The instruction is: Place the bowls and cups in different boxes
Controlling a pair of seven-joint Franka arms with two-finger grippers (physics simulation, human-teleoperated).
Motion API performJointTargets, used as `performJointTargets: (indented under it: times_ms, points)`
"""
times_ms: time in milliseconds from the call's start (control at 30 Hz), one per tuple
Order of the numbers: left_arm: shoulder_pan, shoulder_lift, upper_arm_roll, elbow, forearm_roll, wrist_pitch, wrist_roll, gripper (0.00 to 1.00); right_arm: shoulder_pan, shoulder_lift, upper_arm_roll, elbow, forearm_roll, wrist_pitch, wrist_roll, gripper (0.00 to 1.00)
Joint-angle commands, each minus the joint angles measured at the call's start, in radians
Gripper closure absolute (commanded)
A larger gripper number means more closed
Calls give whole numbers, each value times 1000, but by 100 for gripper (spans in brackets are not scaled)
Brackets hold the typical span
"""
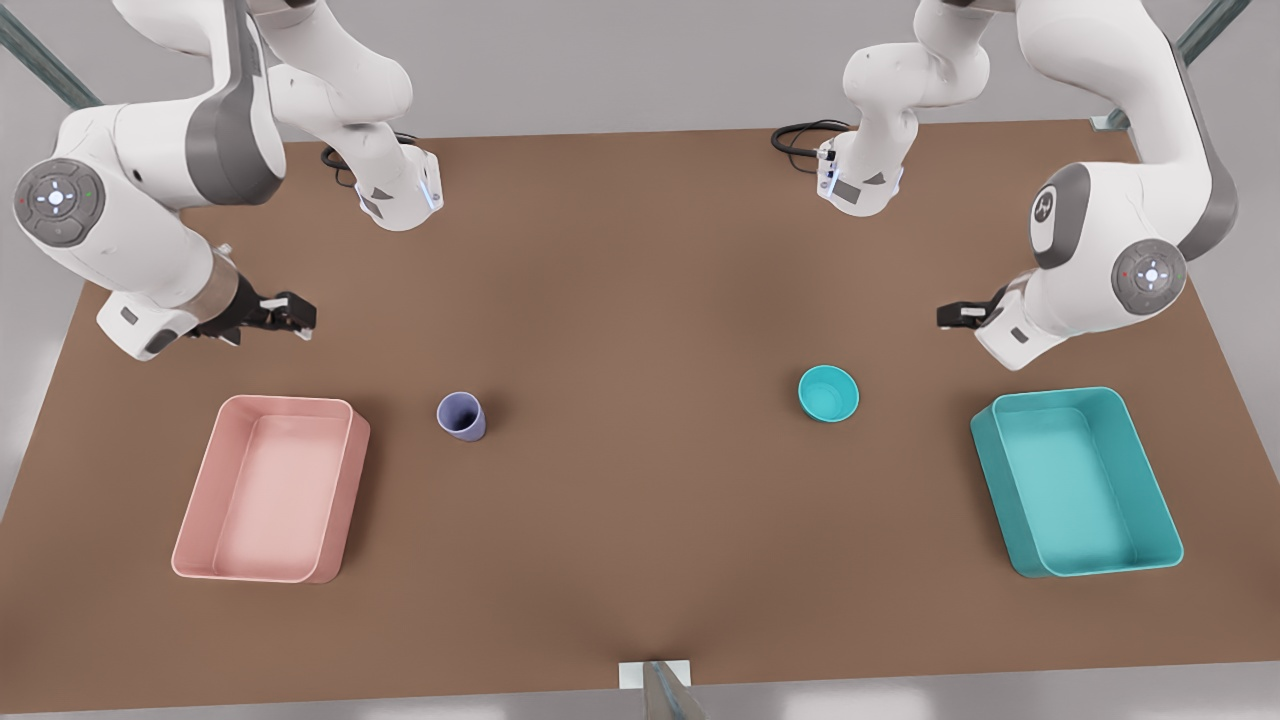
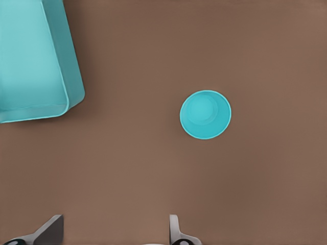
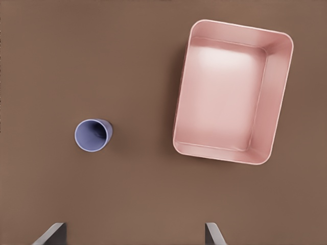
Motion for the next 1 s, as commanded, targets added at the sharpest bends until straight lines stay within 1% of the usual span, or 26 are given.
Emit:
performJointTargets:
  times_ms: [0, 67, 100, 133, 167, 200, 233, 267, 300, 367, 433, 500, 600, 767, 800, 900, 933, 967]
  points:
    - [-1, 0, 0, 1, 0, 14, -34, 0, 8, -1, 0, -1, 5, 47, 14, 0]
    - [-1, 14, 0, -3, -20, 23, -34, 0, 18, 27, 3, 1, 4, 42, 3, 0]
    - [-1, 57, 9, -48, -115, 161, -37, 0, 60, 97, 13, 30, -5, 62, 3, 0]
    - [1, 124, 18, -149, -211, 383, -32, 0, 120, 171, 14, 33, 1, 110, 4, 0]
    - [1, 170, 18, -203, -256, 524, -28, 0, 158, 208, 14, 32, 5, 140, 6, 0]
    - [1, 242, 20, -230, -331, 632, 56, 0, 164, 252, 16, 22, 21, 185, 7, 0]
    - [6, 307, 21, -236, -334, 718, 89, 0, 161, 284, 14, 10, 33, 235, 6, 0]
    - [9, 315, 20, -280, -336, 784, 112, 0, 155, 314, 14, -34, 34, 344, 7, 0]
    - [9, 318, 18, -283, -360, 786, 116, 0, 154, 335, 14, -77, 36, 423, 7, 0]
    - [7, 339, 18, -286, -419, 789, 225, 0, 144, 349, 13, -139, 36, 515, 9, 0]
    - [7, 339, 17, -300, -435, 789, 228, 0, 146, 381, 14, -166, 36, 595, 14, 0]
    - [-7, 339, 15, -319, -437, 786, 244, 0, 126, 374, 14, -248, 34, 696, 14, 0]
    - [-16, 330, 14, -349, -432, 715, 267, 0, 109, 306, 16, -384, 33, 768, 3, 0]
    - [-43, 345, 14, -358, -431, 717, 267, 0, 118, 292, 23, -452, 33, 782, 3, 0]
    - [-43, 353, 14, -358, -406, 715, 267, 4, 121, 301, 23, -456, 33, 782, 3, 0]
    - [-43, 376, 15, -357, -376, 730, 267, 6, 121, 337, 25, -456, 33, 794, 0, 0]
    - [-43, 376, 14, -357, -376, 736, 267, 13, 120, 341, 23, -458, 33, 799, -2, 0]
    - [-42, 376, 15, -355, -376, 736, 265, 38, 120, 343, 25, -464, 33, 800, -2, 0]
